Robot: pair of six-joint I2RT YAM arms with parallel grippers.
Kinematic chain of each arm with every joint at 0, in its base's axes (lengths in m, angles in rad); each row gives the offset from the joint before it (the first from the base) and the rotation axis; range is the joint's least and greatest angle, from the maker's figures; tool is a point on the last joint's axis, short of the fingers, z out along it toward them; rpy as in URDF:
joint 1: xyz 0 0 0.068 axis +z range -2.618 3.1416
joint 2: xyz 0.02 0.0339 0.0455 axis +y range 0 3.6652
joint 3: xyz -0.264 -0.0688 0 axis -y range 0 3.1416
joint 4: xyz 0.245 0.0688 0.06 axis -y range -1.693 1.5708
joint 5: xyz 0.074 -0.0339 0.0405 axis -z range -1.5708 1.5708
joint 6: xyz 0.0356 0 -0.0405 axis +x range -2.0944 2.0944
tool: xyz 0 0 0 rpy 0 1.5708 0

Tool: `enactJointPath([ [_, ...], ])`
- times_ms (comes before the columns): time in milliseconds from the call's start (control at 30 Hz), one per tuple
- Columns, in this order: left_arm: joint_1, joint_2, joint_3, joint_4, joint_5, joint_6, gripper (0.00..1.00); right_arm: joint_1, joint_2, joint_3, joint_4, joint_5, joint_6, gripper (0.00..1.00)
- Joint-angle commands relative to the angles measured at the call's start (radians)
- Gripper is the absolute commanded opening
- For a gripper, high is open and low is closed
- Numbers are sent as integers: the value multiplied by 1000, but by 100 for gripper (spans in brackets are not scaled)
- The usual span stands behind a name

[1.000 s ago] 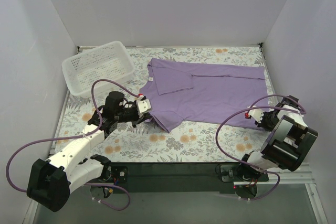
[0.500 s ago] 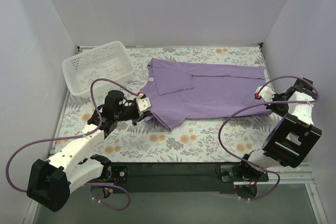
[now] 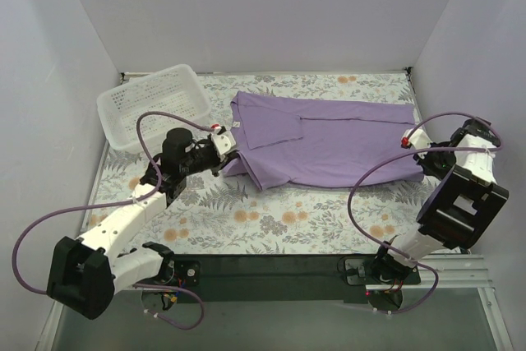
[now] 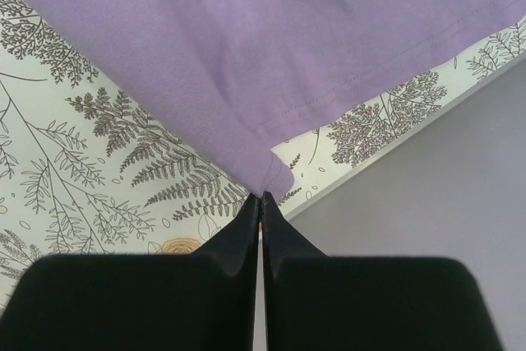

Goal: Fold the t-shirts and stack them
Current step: Fold the tshirt

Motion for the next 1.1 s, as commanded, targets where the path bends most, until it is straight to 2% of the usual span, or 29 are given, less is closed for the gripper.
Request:
enactJointPath([
  [0, 23, 18, 48, 122, -35, -72, 0, 4, 23, 54, -32, -38, 23, 1],
  [533, 63, 252, 204, 285, -84, -222, 0, 24, 154, 194, -36, -90, 166, 1],
  [700, 70, 362, 279, 288, -107, -236, 0, 35, 209, 248, -33, -123, 229, 1],
  [1067, 92, 498, 373, 310, -165, -253, 0, 50, 333, 384, -18, -162, 387, 1],
])
